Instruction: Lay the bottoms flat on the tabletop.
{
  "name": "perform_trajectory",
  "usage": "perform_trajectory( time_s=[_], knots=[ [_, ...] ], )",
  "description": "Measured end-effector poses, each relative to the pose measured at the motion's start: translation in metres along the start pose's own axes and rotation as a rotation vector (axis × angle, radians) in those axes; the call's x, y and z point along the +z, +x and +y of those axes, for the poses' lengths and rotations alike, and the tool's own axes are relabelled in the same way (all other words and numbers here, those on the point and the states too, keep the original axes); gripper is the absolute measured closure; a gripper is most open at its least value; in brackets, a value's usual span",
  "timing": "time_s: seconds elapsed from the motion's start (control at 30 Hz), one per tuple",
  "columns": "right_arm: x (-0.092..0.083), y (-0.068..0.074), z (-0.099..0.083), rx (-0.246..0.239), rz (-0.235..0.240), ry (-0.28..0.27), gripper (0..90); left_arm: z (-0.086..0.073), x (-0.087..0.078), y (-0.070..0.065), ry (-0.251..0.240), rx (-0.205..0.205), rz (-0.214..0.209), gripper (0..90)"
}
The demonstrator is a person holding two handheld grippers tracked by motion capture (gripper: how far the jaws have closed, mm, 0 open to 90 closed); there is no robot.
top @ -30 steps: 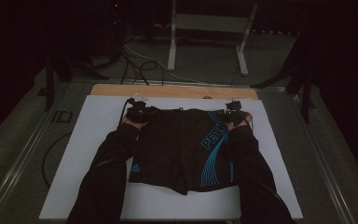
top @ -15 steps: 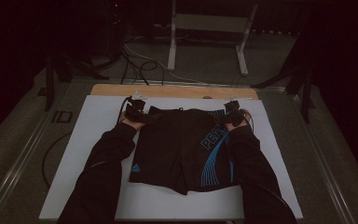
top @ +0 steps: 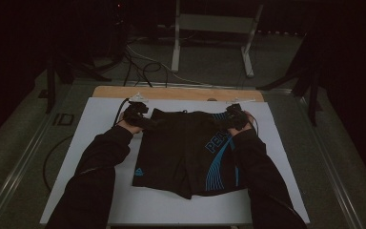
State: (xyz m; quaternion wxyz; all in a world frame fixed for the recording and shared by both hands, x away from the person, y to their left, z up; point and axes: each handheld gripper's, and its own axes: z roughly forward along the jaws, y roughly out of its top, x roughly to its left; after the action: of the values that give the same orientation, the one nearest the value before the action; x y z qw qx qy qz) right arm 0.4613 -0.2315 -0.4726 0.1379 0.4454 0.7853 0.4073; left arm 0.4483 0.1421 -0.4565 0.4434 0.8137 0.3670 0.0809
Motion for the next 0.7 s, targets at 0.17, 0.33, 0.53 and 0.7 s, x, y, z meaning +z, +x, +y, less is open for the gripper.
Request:
perform_trajectory(
  time_s=[0.17, 0.33, 0.53, 0.7],
  knots=[
    [-0.004, 0.009, -0.004, -0.031, 0.033, -0.021, 9.9, -0.009, -0.008, -0.005, -0.007, 0.013, -0.045, 0.0],
    [-0.009, 0.018, -0.012, -0.058, 0.081, -0.028, 9.3, -0.017, -0.018, -0.011, -0.025, 0.026, -0.058, 0.0],
    [-0.015, 0.025, -0.022, -0.076, 0.134, -0.032, 9.3, -0.028, -0.030, -0.016, -0.021, 0.046, -0.067, 0.0],
    [-0.022, 0.034, -0.034, -0.093, 0.169, -0.061, 9.2, -0.039, -0.039, -0.021, -0.025, 0.050, -0.070, 0.0]
  ],
)
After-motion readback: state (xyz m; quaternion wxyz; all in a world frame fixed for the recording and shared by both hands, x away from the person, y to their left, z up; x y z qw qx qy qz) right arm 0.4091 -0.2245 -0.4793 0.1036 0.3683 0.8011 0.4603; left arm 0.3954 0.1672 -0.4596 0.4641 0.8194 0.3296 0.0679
